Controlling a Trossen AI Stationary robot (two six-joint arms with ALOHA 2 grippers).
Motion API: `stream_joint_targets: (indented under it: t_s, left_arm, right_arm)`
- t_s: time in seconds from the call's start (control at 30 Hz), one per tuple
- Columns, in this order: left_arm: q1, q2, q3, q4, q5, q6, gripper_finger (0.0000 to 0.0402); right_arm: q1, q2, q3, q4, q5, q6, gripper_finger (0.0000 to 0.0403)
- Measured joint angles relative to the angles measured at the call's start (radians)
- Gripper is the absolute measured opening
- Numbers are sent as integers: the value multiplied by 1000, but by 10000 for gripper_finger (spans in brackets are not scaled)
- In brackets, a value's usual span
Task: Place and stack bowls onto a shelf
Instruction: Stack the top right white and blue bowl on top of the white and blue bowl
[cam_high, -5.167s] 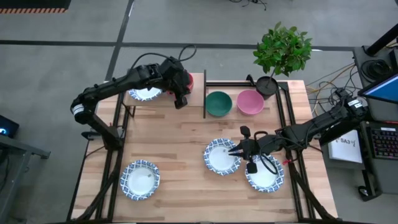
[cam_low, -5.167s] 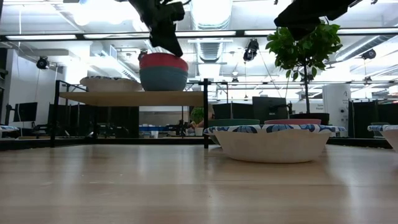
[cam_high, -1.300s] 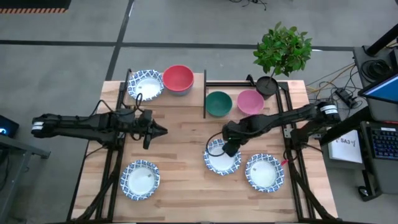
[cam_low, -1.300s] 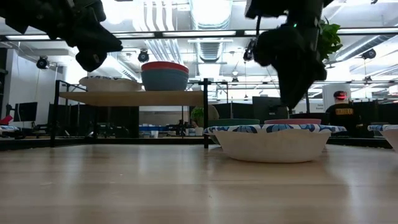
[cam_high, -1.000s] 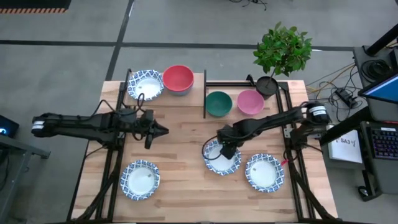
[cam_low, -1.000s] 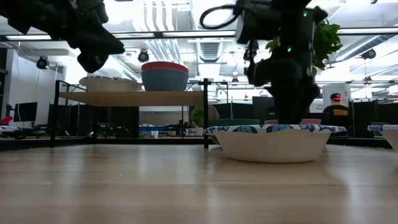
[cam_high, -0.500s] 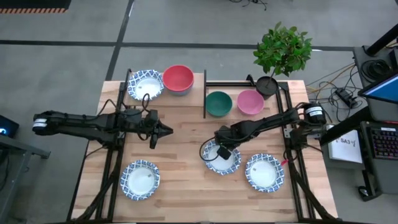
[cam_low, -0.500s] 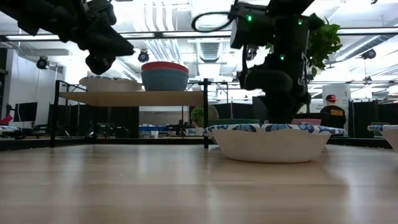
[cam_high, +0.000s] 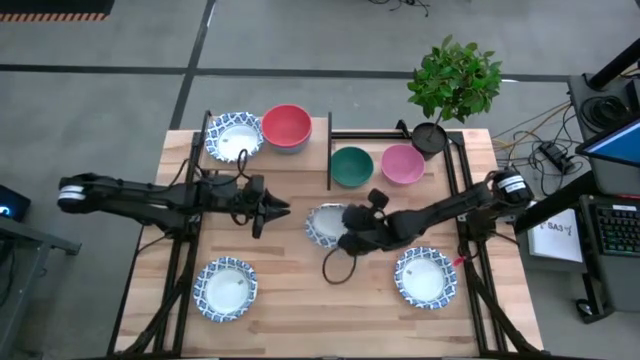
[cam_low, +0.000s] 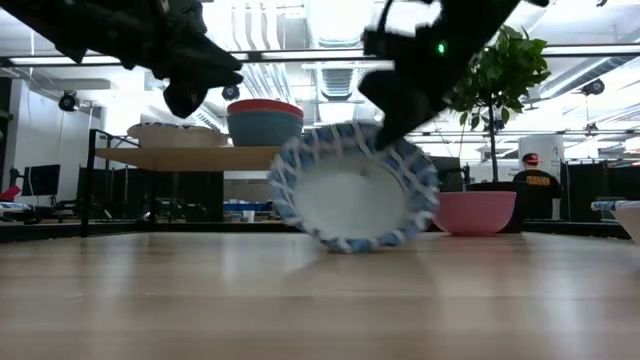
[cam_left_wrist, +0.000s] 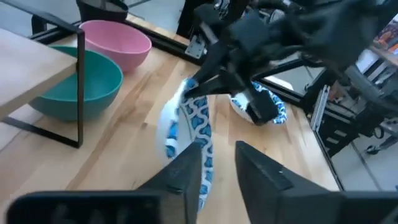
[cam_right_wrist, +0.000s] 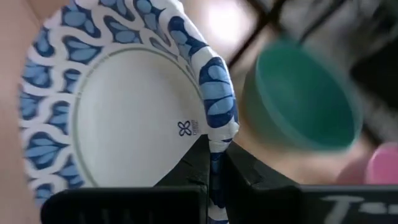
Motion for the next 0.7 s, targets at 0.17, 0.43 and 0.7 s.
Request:
stream_joint_targets:
  t_s: [0.17,0.43,0.7]
  left_arm:
    - [0,72,0,28,0,23,153]
    - [-2,162,0,133,23,26,215]
    - [-2,200,0,214,36,23,206]
  right_arm:
    - [56,0,0,168,147,-155,12]
    - [63,2,0,262,171,-224,12]
    - [61,6,0,288,189,-241,12]
